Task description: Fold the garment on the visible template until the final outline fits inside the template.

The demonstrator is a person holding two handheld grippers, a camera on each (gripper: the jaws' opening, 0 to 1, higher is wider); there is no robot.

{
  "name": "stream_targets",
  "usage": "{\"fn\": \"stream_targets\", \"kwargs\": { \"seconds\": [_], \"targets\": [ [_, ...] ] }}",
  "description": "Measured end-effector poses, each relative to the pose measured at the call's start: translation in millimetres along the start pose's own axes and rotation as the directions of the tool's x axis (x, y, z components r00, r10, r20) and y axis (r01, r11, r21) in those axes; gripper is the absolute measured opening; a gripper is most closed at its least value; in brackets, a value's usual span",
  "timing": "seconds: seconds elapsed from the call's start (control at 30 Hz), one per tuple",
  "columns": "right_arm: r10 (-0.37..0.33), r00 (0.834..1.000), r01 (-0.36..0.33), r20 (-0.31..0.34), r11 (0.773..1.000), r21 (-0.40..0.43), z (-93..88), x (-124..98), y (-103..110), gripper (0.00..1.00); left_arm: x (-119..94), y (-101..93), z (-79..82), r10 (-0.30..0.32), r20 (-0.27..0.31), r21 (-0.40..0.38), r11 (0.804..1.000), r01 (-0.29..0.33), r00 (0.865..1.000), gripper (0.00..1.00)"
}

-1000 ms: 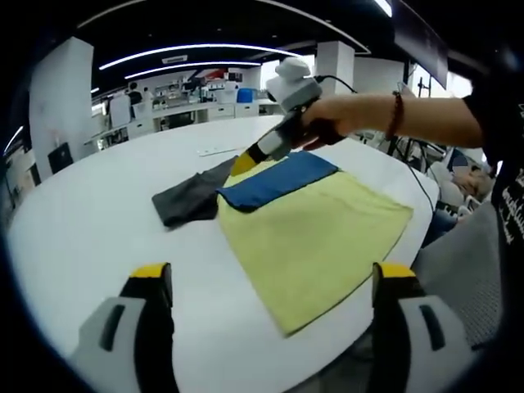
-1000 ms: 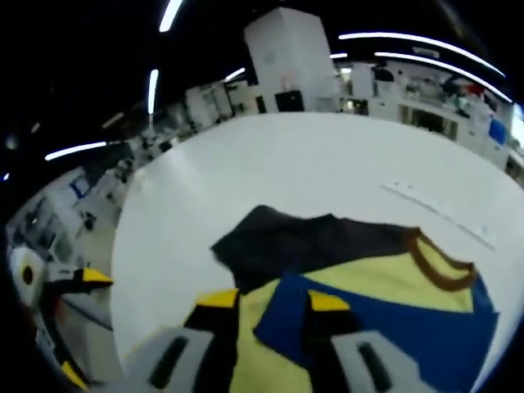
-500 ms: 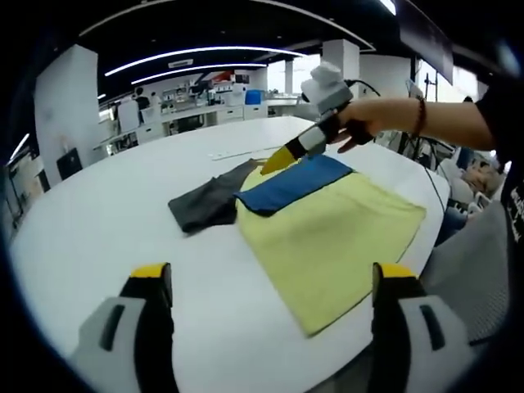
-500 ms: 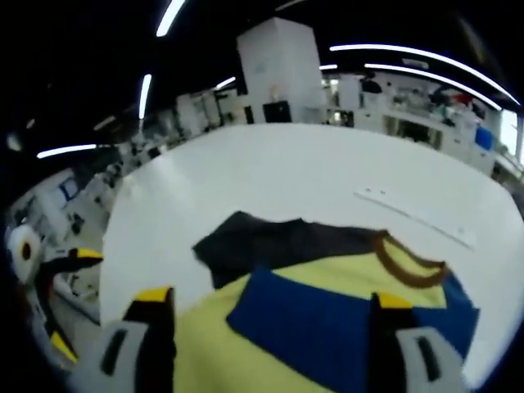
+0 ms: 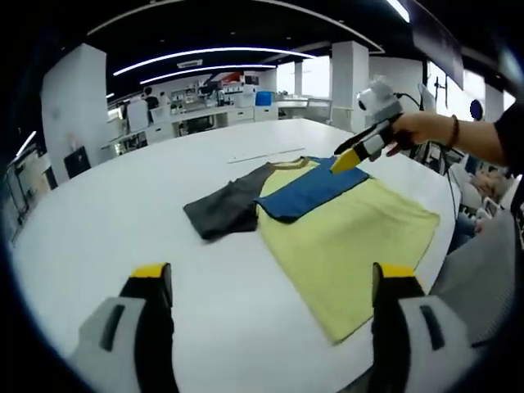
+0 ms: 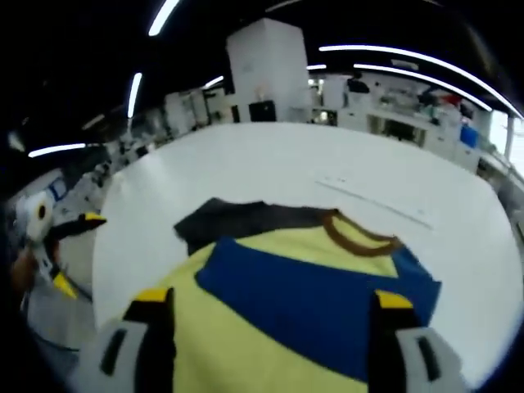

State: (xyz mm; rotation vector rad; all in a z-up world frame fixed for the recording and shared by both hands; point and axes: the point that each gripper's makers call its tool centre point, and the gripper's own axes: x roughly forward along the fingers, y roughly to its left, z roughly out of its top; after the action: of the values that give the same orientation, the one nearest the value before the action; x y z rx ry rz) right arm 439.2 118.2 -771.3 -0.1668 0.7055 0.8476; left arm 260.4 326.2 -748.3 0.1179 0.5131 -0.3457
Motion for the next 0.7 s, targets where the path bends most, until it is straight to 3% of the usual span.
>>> {"fn": "stream_targets", "kwargs": {
  "seconds": [0.17, 0.33, 0.5, 0.63, 0.7],
  "targets": [
    [-0.025, 1.0, 0.025, 0.011, 1.0, 0.01, -7.4, -16, -16, 0.99, 6, 12.5, 0.5, 0.025, -0.004, -0.009, 1.0, -0.025, 1.0, 0.99],
    [-0.042, 0.999, 0.042, 0.0, 0.999, 0.026, -21.1, -29, -31, 0.93, 11, 29.7, 3.8, 0.043, 0.024, -0.053, 0.998, -0.042, 0.999, 0.98],
    [-0.066, 0.998, 0.066, 0.008, 0.997, 0.042, -34.2, -39, -48, 0.9, 18, 53.2, 4.2, 0.088, 0.036, -0.048, 0.995, -0.086, 0.995, 0.84],
    [-0.076, 0.997, 0.076, 0.011, 0.997, 0.019, -48.1, -43, -56, 0.87, 28, 62.3, 5.8, 0.082, 0.055, -0.075, 0.994, -0.078, 0.995, 0.77],
    [-0.095, 0.996, 0.095, -0.002, 0.996, 0.0, -59.7, -45, -65, 0.81, 32, 61.4, 6.6, 0.082, 0.049, -0.076, 0.994, -0.078, 0.995, 0.76]
  ]
}}
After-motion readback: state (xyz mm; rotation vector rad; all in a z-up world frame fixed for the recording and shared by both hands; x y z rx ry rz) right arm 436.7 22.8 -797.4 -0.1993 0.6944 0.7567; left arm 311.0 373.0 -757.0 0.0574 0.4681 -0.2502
